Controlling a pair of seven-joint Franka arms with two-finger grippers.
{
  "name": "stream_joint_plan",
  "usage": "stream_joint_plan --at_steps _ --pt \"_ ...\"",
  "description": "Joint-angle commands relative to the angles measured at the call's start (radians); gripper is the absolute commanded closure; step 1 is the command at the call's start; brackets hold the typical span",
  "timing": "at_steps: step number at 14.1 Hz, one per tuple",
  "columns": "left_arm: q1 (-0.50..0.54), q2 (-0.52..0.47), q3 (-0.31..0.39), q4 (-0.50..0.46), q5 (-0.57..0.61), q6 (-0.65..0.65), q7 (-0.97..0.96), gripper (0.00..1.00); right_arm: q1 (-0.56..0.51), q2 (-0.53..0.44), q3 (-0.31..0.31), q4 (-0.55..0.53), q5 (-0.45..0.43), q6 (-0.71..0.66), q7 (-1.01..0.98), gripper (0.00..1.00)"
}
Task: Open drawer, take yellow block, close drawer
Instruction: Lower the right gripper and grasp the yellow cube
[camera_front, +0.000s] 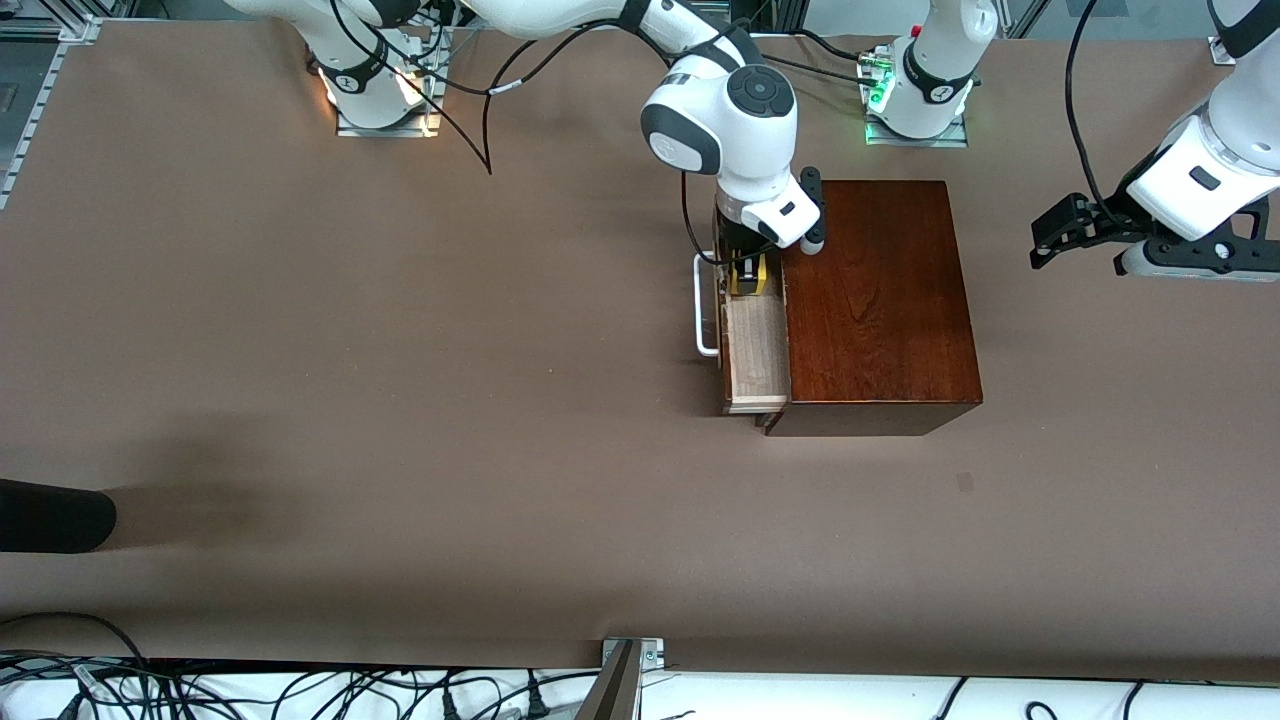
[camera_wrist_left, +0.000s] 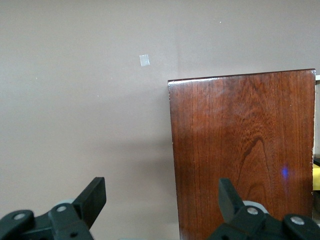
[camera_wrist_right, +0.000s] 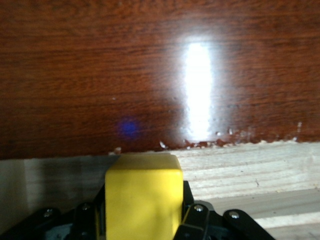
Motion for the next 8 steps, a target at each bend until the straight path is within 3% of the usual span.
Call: stream_joint_plan --at_steps 1,8 --pt "-0.004 -0.011 -0.005 0.001 -0.022 -0.011 0.025 0.00 -0.002 -0.091 -0.002 0.024 0.007 -0.109 -0.015 1.00" --pt "-0.021 -0.009 -0.031 0.017 -0.040 -0.047 0.050 0.00 -0.132 -0.289 -0.008 0.024 0.094 -0.341 0.043 1.00"
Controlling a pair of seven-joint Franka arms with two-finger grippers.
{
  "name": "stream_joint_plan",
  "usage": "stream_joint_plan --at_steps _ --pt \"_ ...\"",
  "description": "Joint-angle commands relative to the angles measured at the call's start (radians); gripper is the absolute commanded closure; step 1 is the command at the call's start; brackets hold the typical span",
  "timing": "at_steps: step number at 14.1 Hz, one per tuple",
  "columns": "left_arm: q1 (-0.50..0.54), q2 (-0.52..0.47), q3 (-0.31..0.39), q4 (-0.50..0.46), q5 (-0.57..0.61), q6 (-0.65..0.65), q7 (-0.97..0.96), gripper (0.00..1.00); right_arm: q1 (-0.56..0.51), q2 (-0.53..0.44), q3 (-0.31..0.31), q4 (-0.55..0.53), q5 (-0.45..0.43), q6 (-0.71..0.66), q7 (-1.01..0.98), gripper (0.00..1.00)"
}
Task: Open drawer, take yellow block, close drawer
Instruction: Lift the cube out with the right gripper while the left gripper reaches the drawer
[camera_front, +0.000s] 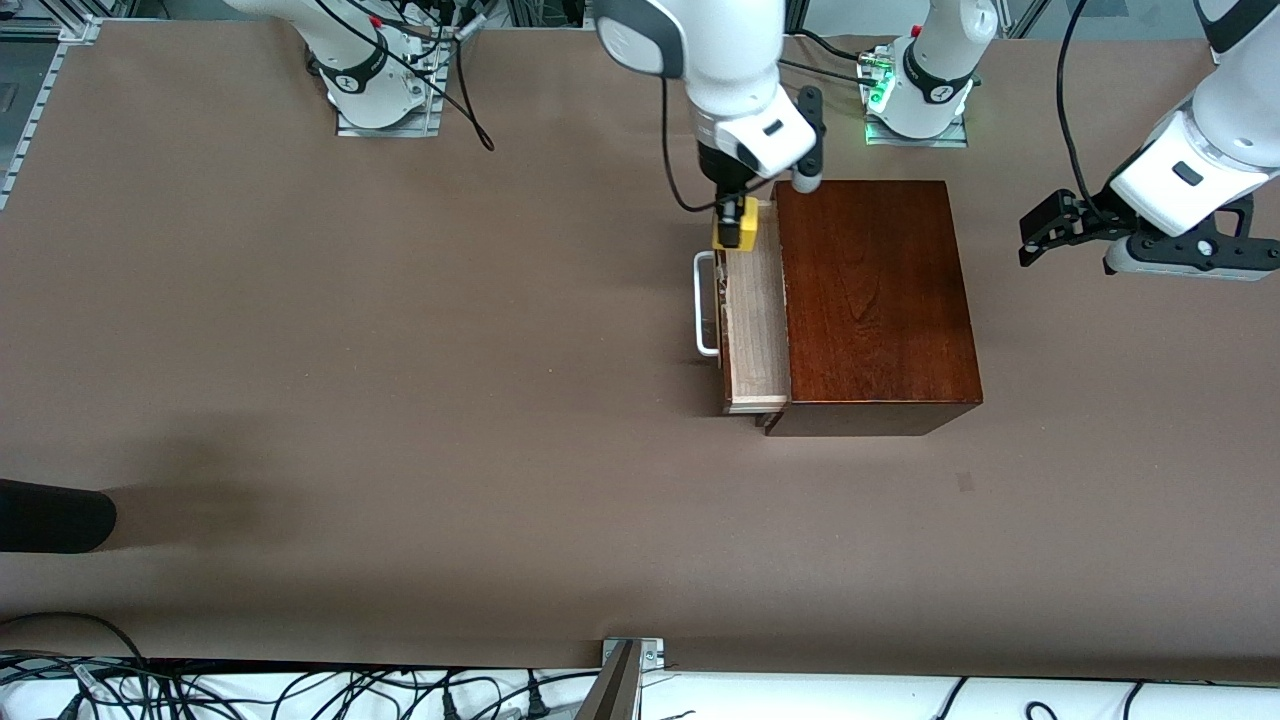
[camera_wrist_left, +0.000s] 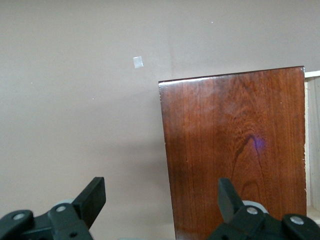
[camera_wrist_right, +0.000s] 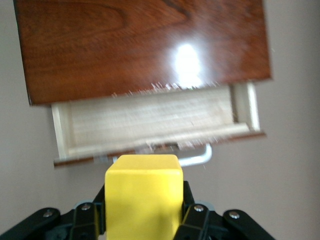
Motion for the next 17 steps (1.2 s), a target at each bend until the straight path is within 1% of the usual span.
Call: stream_joint_plan --at_steps 1,2,3,4,6,7,9,11,12,13,15,16,17 --pt "-0.016 -0.007 -0.022 0.010 -0.066 -0.047 0.111 0.00 -0.115 -0.070 0.003 -0.024 0.047 -0.079 0.060 1.00" --pt "-0.021 0.002 -0.033 0.015 -0.078 -0.053 0.192 0.00 -0.163 -0.089 0.003 -0.024 0.063 -0.102 0.065 1.00" --pt "-0.025 0.017 -0.054 0.021 -0.078 -0.053 0.281 0.00 -0.200 -0.127 0.001 -0.029 0.075 -0.119 0.065 1.00" --pt "-0.027 0.041 -0.076 0.032 -0.078 -0.057 0.361 0.00 -0.255 -0.176 -0.002 -0.067 0.078 -0.121 0.068 1.00" --pt "-0.028 0.087 -0.120 0.038 -0.080 -0.071 0.493 0.00 -0.407 -0.246 0.000 -0.189 0.110 -0.124 0.065 1.00" --pt "-0.030 0.118 -0.148 0.038 -0.101 -0.073 0.535 0.00 -0.471 -0.279 0.000 -0.252 0.135 -0.124 0.065 1.00" --pt "-0.033 0.163 -0.218 0.053 -0.187 -0.076 0.533 0.00 -0.583 -0.360 0.000 -0.421 0.141 -0.096 0.127 1.00" --pt "-0.065 0.256 -0.302 0.128 -0.238 -0.077 0.530 0.00 -0.660 -0.408 0.000 -0.568 0.146 -0.073 0.180 1.00" --pt "-0.094 0.322 -0.335 0.183 -0.258 -0.077 0.529 0.00 -0.689 -0.434 0.000 -0.655 0.146 -0.026 0.190 1.00" --pt "-0.123 0.386 -0.343 0.234 -0.253 -0.076 0.536 0.00 -0.725 -0.454 0.000 -0.741 0.139 0.031 0.203 1.00" --pt "-0.188 0.478 -0.343 0.302 -0.246 -0.062 0.585 0.00 -0.778 -0.449 0.000 -0.872 0.135 0.135 0.206 1.00" --pt "-0.227 0.523 -0.344 0.334 -0.220 -0.041 0.627 0.00 -0.803 -0.442 0.000 -0.936 0.130 0.213 0.213 1.00" --pt "-0.260 0.558 -0.344 0.361 -0.174 0.011 0.677 0.00 -0.817 -0.437 0.000 -1.016 0.127 0.313 0.241 1.00"
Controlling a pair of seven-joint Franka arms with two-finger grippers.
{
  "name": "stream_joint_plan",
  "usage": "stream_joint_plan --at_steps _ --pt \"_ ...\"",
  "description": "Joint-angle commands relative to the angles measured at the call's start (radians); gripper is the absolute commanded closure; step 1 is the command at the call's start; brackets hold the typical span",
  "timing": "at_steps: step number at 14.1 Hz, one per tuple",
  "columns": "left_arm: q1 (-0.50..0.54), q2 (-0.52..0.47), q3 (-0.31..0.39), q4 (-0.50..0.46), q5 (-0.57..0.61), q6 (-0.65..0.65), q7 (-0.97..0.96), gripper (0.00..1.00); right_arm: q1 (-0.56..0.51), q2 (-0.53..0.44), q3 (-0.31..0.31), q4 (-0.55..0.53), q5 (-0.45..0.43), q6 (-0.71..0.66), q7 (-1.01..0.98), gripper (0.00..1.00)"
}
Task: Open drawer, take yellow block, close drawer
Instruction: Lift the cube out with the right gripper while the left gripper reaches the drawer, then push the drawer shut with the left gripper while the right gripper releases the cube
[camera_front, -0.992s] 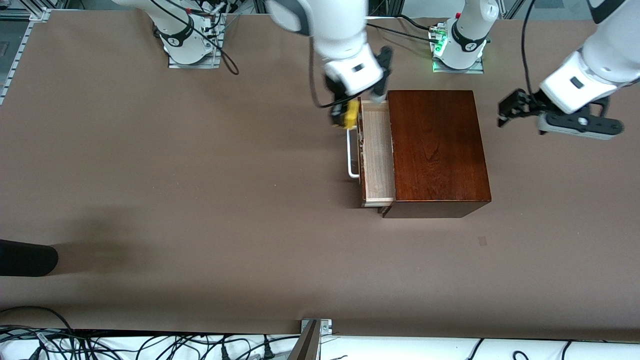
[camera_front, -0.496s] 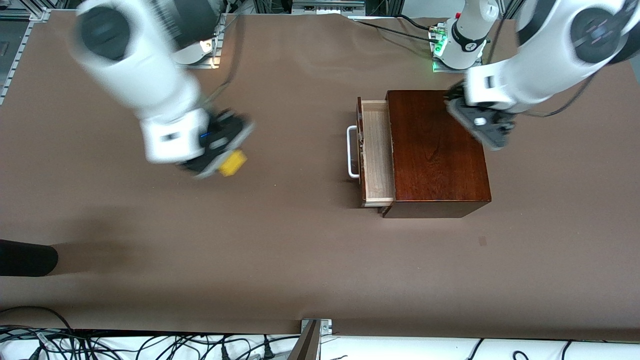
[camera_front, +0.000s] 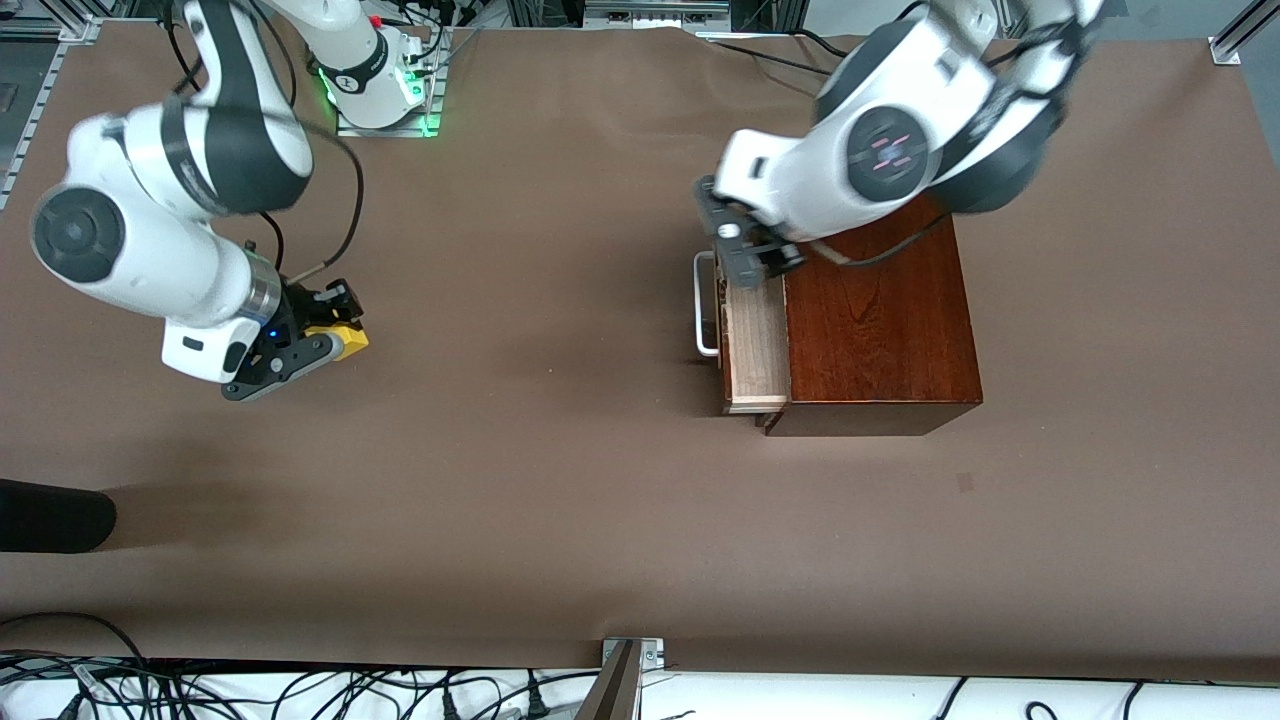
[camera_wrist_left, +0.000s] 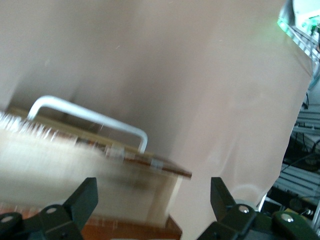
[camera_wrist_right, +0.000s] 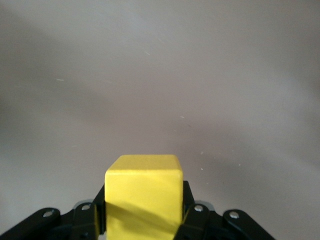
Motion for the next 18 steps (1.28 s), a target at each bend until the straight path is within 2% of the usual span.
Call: stream_joint_plan --at_steps 1,3,6,9,11,14,15,16,17,18 --pt "-0.082 0.133 0.000 0.125 0.093 0.075 0.137 0.00 -0.053 -0.037 0.019 -0.243 -0.004 0.250 0.062 1.00" --pt "-0.146 0.173 0.001 0.118 0.160 0.178 0.190 0.00 -0.075 0.007 0.019 -0.301 -0.007 0.370 0.140 1.00" --pt "-0.194 0.236 0.001 0.117 0.271 0.228 0.219 0.00 -0.077 0.050 0.019 -0.335 -0.041 0.449 0.228 1.00" --pt "-0.216 0.250 0.003 0.079 0.346 0.220 0.222 0.00 -0.084 0.107 0.019 -0.377 -0.041 0.568 0.248 1.00" --pt "-0.205 0.250 0.009 0.053 0.348 0.209 0.225 0.00 -0.092 0.139 0.018 -0.394 -0.041 0.639 0.248 1.00" --pt "-0.175 0.250 0.038 0.053 0.349 0.122 0.225 0.00 -0.112 0.173 0.019 -0.392 -0.043 0.677 0.243 1.00" --pt "-0.155 0.249 0.040 0.053 0.349 0.084 0.225 0.00 -0.112 0.170 0.018 -0.391 -0.058 0.676 0.237 0.92" --pt "-0.144 0.246 0.043 0.055 0.349 0.050 0.225 0.00 -0.112 0.166 0.018 -0.389 -0.085 0.677 0.234 0.65" --pt "-0.132 0.246 0.050 0.053 0.366 0.019 0.225 0.00 -0.118 0.166 0.018 -0.389 -0.093 0.697 0.231 0.01" --pt "-0.127 0.244 0.050 0.053 0.413 -0.008 0.225 0.00 -0.123 0.152 0.019 -0.387 -0.096 0.710 0.229 0.00"
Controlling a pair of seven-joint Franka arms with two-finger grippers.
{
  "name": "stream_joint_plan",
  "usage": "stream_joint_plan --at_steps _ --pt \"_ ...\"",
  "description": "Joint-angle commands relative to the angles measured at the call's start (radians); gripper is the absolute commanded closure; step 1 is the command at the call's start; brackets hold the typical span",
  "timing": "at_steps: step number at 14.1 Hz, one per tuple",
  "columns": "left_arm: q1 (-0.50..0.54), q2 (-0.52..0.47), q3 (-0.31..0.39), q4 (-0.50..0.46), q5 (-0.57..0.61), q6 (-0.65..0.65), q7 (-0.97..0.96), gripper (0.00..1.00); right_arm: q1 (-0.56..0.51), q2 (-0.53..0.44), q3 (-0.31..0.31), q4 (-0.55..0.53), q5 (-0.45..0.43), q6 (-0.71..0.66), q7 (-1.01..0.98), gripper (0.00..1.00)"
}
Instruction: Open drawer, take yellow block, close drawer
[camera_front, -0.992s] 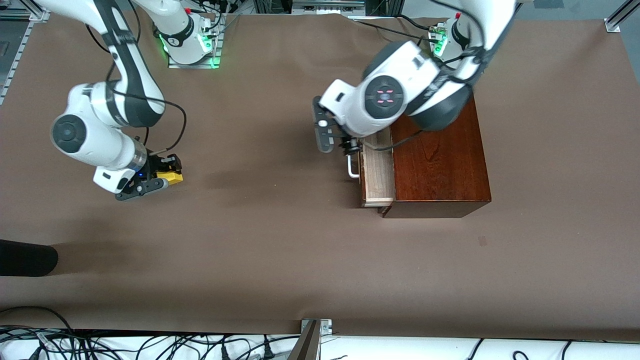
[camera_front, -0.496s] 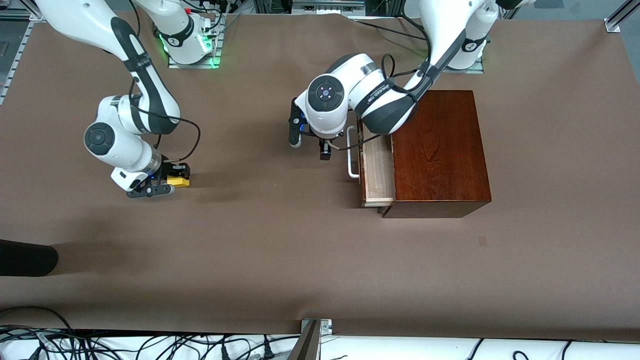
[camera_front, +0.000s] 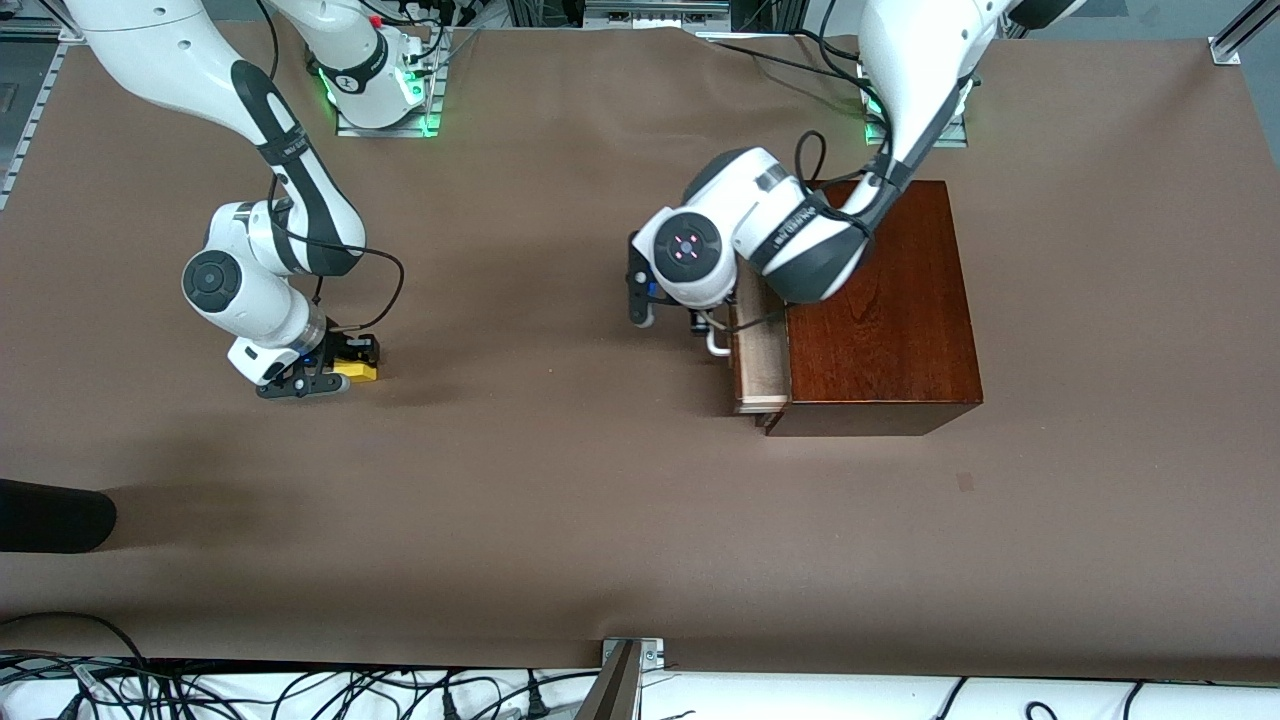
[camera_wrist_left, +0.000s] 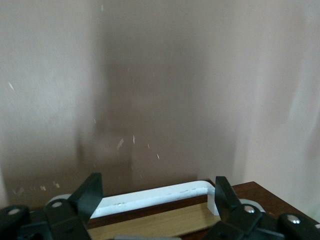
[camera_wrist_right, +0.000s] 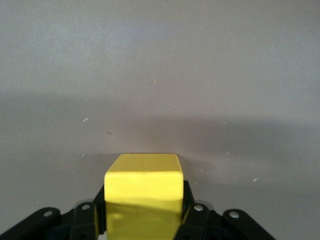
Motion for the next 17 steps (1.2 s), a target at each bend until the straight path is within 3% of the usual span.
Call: stream_joint_plan --at_steps 1,5,8,13,17 --pt "0.022 -0.016 0.008 -0.006 0.116 -0.099 0.015 0.00 -0.029 -0.043 0.016 0.000 -0.028 0.030 -0.005 0.00" --pt "0.043 -0.021 0.009 -0.006 0.140 -0.170 0.015 0.00 -0.033 -0.222 0.017 0.063 -0.028 -0.094 -0.006 0.00" --pt "0.047 -0.034 0.008 0.000 0.140 -0.175 0.015 0.00 -0.033 -0.308 0.025 0.234 -0.011 -0.477 0.020 0.00" --pt "0.117 -0.169 0.009 0.051 0.139 -0.205 0.012 0.00 -0.032 -0.348 0.025 0.527 -0.011 -0.896 -0.018 0.00" --pt "0.240 -0.264 0.011 0.132 0.140 -0.236 0.012 0.00 -0.030 -0.341 0.025 0.565 -0.010 -0.923 -0.020 0.00"
